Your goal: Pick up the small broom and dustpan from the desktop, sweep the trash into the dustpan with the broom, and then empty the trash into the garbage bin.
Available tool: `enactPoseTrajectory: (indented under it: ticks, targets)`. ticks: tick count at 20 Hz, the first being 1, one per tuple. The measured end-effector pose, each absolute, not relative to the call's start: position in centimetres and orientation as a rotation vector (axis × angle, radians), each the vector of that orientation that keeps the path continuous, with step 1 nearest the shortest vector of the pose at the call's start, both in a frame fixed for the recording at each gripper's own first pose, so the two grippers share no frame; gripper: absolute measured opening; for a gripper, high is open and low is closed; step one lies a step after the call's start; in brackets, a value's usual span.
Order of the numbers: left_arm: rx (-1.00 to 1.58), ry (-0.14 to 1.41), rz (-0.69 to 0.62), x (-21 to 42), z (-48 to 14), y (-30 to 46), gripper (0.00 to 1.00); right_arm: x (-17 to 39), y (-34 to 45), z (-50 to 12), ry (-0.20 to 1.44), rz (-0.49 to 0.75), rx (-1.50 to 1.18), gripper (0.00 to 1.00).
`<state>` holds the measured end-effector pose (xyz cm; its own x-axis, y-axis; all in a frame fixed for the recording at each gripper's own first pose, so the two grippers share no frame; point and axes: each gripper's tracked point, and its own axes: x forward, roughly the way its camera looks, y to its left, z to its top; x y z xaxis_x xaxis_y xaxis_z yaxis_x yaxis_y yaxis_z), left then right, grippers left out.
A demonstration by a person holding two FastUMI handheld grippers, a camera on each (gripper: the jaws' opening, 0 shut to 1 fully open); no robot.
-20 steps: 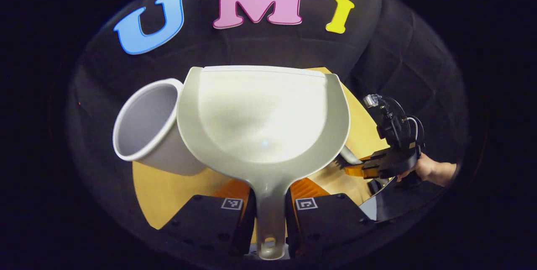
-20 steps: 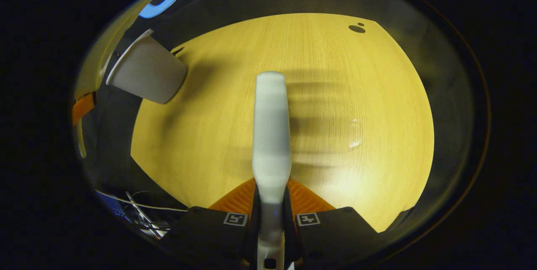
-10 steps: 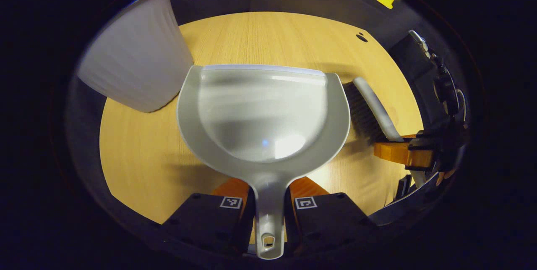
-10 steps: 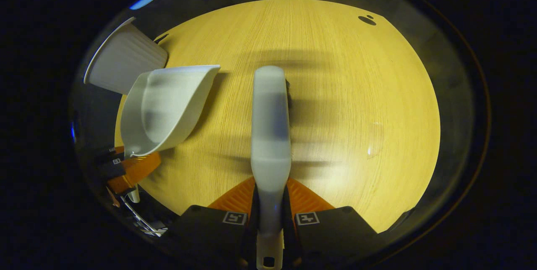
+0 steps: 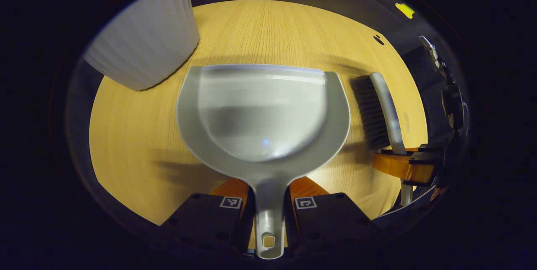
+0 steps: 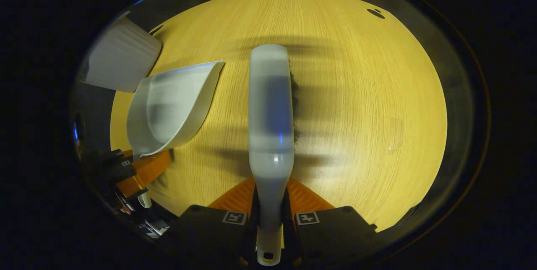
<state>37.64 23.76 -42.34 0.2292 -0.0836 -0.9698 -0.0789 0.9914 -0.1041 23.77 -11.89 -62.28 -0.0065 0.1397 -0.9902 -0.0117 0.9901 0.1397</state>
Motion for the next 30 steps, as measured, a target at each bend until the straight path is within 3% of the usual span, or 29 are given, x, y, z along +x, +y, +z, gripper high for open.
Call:
enactPoseTrajectory:
  ticks: [2,5,6,7,8,9,12,13,15,18,24,27,30]
  targets:
    - [-0.118,1.366,-0.004,38.1,-42.9,22.9,0.3,23.6,-11.8,-62.1,1.587,0.118,0.106,0.32]
    - [-0.113,1.38,-0.062,38.5,-43.7,21.7,0.32,23.7,-11.4,-61.7,1.573,0.108,0.124,0.29]
    - [-0.104,1.377,-0.056,38.5,-43.9,21.5,0.35,24.0,-11.2,-61.4,1.559,0.11,0.13,0.41]
    - [-0.097,1.373,-0.055,38.5,-43.3,21.5,0.53,24.1,-11.2,-61.3,1.551,0.114,0.135,0.49]
    - [-0.092,1.37,-0.057,38.6,-43.1,21.6,0.71,24.2,-11.2,-60.9,1.545,0.115,0.139,0.49]
    - [-0.084,1.365,-0.056,38.5,-42.6,21.5,0.8,24.3,-11.1,-60.5,1.537,0.118,0.141,0.54]
    - [-0.069,1.327,-0.048,38.2,-40.6,21.4,0.83,24.6,-11.7,-58.4,1.476,0.129,0.13,0.71]
    - [-0.067,1.3,-0.041,38.0,-39.5,21.5,0.83,24.7,-11.8,-57.3,1.439,0.136,0.128,0.89]
    - [-0.075,1.242,-0.037,37.2,-36.3,21.8,0.83,24.8,-12.4,-55.0,1.37,0.148,0.116,0.87]
    - [-0.08,1.087,-0.06,36.0,-29.6,21.6,0.83,25.1,-13.5,-49.7,1.229,0.151,0.085,0.96]
    - [-0.158,0.693,-0.16,32.2,-15.4,20.6,0.83,26.8,-10.0,-31.9,0.721,0.201,0.212,0.96]
    - [-0.125,0.585,-0.12,30.6,-11.1,22.7,0.83,29.5,-9.1,-21.6,0.365,0.197,0.254,0.95]
    - [-0.095,0.441,-0.077,30.0,-6.3,24.1,0.83,27.4,-8.7,-16.5,0.219,0.182,0.157,0.95]
